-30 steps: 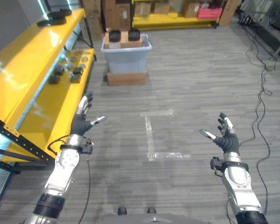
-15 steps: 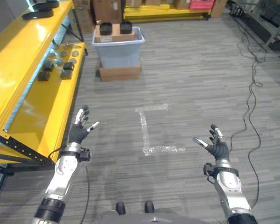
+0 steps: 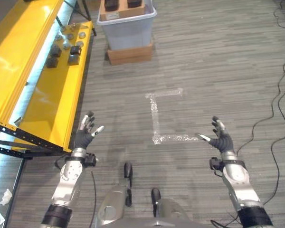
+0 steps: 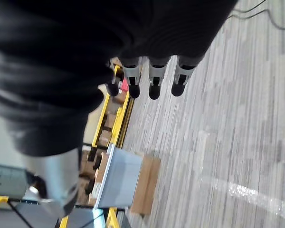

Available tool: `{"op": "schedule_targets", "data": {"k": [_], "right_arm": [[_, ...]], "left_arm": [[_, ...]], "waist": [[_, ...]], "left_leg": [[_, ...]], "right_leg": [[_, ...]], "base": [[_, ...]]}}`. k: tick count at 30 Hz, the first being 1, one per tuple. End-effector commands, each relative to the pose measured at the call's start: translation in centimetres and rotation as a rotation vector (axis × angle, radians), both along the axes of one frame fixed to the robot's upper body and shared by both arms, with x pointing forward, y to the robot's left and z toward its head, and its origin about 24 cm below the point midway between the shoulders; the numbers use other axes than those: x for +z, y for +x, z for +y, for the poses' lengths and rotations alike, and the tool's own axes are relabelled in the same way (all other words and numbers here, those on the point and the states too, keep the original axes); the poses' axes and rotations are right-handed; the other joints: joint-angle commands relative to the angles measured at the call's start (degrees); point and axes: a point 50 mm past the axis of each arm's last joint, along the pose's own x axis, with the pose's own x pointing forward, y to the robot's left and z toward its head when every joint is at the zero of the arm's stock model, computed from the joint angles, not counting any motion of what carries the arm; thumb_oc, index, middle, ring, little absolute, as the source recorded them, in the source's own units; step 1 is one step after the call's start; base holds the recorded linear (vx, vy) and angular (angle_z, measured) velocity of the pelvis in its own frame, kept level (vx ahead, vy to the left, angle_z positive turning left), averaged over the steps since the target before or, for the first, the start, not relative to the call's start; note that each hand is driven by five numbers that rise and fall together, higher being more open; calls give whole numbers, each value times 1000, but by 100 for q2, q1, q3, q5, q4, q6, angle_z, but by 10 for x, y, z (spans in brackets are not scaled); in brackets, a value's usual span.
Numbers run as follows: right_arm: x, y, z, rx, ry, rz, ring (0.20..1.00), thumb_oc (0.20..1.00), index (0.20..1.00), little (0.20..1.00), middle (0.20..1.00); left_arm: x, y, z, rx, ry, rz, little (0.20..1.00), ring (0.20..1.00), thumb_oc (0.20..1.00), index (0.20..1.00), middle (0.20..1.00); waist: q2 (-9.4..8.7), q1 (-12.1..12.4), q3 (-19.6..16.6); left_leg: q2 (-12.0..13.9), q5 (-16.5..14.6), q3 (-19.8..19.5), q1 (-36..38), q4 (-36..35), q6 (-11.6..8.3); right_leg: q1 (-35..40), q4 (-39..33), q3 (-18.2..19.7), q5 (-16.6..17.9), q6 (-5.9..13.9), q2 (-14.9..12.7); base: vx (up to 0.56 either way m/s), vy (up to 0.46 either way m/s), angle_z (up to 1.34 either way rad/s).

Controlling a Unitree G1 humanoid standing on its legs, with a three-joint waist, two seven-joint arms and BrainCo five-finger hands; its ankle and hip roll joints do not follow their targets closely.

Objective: Move parts from the plastic box to the shelf.

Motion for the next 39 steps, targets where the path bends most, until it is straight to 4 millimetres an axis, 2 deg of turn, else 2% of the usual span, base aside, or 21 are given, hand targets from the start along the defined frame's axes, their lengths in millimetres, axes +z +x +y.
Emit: {"op": "schedule_targets", "data": {"k": [1, 4, 7, 8, 9, 11, 14, 15, 18, 22, 23, 26, 27, 28, 29, 30, 33, 36, 37, 38, 39], "right_arm": [[13, 1, 6, 40, -48, -71, 1000, 1000, 1000, 1000, 1000], [7, 4, 13, 71, -57, -37, 1000, 1000, 1000, 1000, 1000], [6, 5, 15, 96, -56, -16, 1000, 1000, 1000, 1000, 1000], [5, 5, 15, 105, -60, -7, 1000, 1000, 1000, 1000, 1000], [5, 7, 14, 107, -83, 2, 1000, 1000, 1000, 1000, 1000], [7, 12, 18, 124, -99, -2, 1000, 1000, 1000, 1000, 1000], [6, 11, 19, 131, -97, 4, 1000, 1000, 1000, 1000, 1000], [4, 9, 17, 123, -78, 12, 1000, 1000, 1000, 1000, 1000], [-7, -5, 6, 81, -78, 59, 1000, 1000, 1000, 1000, 1000], [-14, -16, -1, 68, -84, 100, 1000, 1000, 1000, 1000, 1000], [-21, -23, -1, 72, -87, 132, 1000, 1000, 1000, 1000, 1000], [-22, -25, -3, 75, -97, 145, 1000, 1000, 1000, 1000, 1000], [-18, -26, -8, 69, -138, 144, 1000, 1000, 1000, 1000, 1000], [-18, -26, -8, 69, -138, 144, 1000, 1000, 1000, 1000, 1000], [-15, -26, -15, 63, -144, 146, 1000, 1000, 1000, 1000, 1000], [-15, -24, -18, 55, -152, 157, 1000, 1000, 1000, 1000, 1000], [-13, -20, -21, 56, -219, 168, 1000, 1000, 1000, 1000, 1000], [-13, -18, -20, 61, -227, 168, 1000, 1000, 1000, 1000, 1000], [-13, -16, -18, 63, -215, 163, 1000, 1000, 1000, 1000, 1000], [-13, -16, -18, 63, -215, 163, 1000, 1000, 1000, 1000, 1000], [-14, -13, -14, 69, -226, 159, 1000, 1000, 1000, 1000, 1000]], "left_arm": [[20, 1, 18, 48, 34, -101, 1000, 1000, 1000, 1000, 1000], [17, 2, 19, 42, 51, -88, 1000, 1000, 1000, 1000, 1000], [23, 7, 19, 22, 63, -105, 1000, 1000, 1000, 1000, 1000], [25, 8, 19, 15, 70, -109, 1000, 1000, 1000, 1000, 1000], [28, 11, 20, 15, 81, -116, 1000, 1000, 1000, 1000, 1000], [34, 15, 24, 25, 101, -136, 1000, 1000, 1000, 1000, 1000], [32, 16, 24, 33, 93, -131, 1000, 1000, 1000, 1000, 1000], [30, 17, 22, 26, 81, -124, 1000, 1000, 1000, 1000, 1000], [20, 17, 14, -3, 97, -78, 1000, 1000, 1000, 1000, 1000], [16, 16, 9, -31, 136, -61, 1000, 1000, 1000, 1000, 1000], [9, 11, 6, -55, 134, -37, 1000, 1000, 1000, 1000, 1000], [4, 11, 4, -56, 133, -18, 1000, 1000, 1000, 1000, 1000], [4, 11, 5, -58, 117, -16, 1000, 1000, 1000, 1000, 1000], [5, 11, 5, -59, 117, -16, 1000, 1000, 1000, 1000, 1000], [9, 12, 6, -63, 108, -34, 1000, 1000, 1000, 1000, 1000], [10, 13, 6, -60, 110, -36, 1000, 1000, 1000, 1000, 1000], [8, 13, 5, -55, 104, -28, 1000, 1000, 1000, 1000, 1000], [4, 4, 10, -43, 82, -13, 1000, 1000, 1000, 1000, 1000], [3, 2, 12, -36, 87, -6, 1000, 1000, 1000, 1000, 1000], [3, 2, 12, -36, 87, -6, 1000, 1000, 1000, 1000, 1000], [-1, 1, 14, -22, 81, 13, 1000, 1000, 1000, 1000, 1000]], "waist": [[-108, 187, -513], [-310, 316, -782], [-414, 318, -789], [-433, 309, -769], [-411, 241, -671], [-299, 164, -566], [-232, 56, -566], [-159, -64, -607], [-151, -397, -619], [-87, -710, -658], [-75, -763, -835], [12, -827, -963], [-3, -824, -918], [0, -839, -926], [-54, -815, -818], [-114, -765, -753], [-203, -630, -626], [-288, -324, -622], [-317, -229, -654], [-317, -229, -654], [-240, -74, -730]], "left_leg": [[27, 235, 297, 105, 593, 226], [-37, 217, 652, 237, 779, 279], [-164, 4, 750, 355, 924, 360], [-217, -111, 764, 429, 991, 409], [-241, -292, 751, 606, 1072, 483], [-197, -427, 712, 833, 1085, 493], [-203, -570, 671, 1178, 965, 474], [-154, -646, 703, 1389, 866, 449], [-378, -1037, 570, 2009, 680, 494], [-525, -1500, 362, 2676, 620, 421], [-549, -1675, 200, 2950, 796, 376], [-429, -1521, 168, 2863, 1484, 142], [-382, -995, 113, 2429, 2941, -156], [-375, -1021, 100, 2373, 3018, -158], [-406, -491, -15, 1829, 4432, -395], [-473, -291, 21, 1628, 4938, -484], [-366, -373, 102, 1233, 5376, -377], [-115, -878, 183, 823, 3983, -40], [-93, -856, 193, 725, 3014, 22], [-93, -856, 193, 725, 3014, 22], [77, -232, 123, 626, 1143, 22]], "right_leg": [[1252, -266, 4, -1010, 1195, -59], [1386, -195, -81, -935, 1503, -424], [1293, 406, -18, -483, 1766, -644], [1162, 861, 22, -172, 1832, -706], [715, 1835, 48, 485, 1861, -746], [175, 2424, -34, 624, 1861, -752], [-136, 1962, -46, 267, 1698, -686], [-357, 1320, -84, -193, 1656, -369], [-767, 77, -244, 8, 1670, 147], [-995, -415, -628, 385, 1793, 320], [-825, -429, -530, 485, 1593, 355], [-634, -421, -413, 501, 1476, 444], [-412, -364, -353, 419, 1376, 390], [-432, -359, -372, 421, 1374, 390], [-222, -232, -263, 230, 1221, 325], [-95, -203, -234, 141, 1140, 257], [149, -156, -124, -20, 1051, 182], [592, -300, -12, -245, 1104, 42], [698, -410, 0, -277, 1142, 18], [698, -410, 0, -277, 1142, 18], [971, -640, -7, -335, 1176, 99]], "base": [[436, 119, -32], [486, 113, -78], [311, 80, -26], [281, 62, -14], [412, 84, -8], [341, 64, -10], [376, 53, -6], [415, 30, 12], [504, -4, 18], [618, -65, 96], [577, -129, 61], [522, -164, 36], [291, -125, 32], [562, -232, 34], [390, -152, 23], [493, -187, 11], [319, -100, -35], [479, -28, -53], [295, 11, -23], [451, 34, -15], [453, 20, -7]]}}
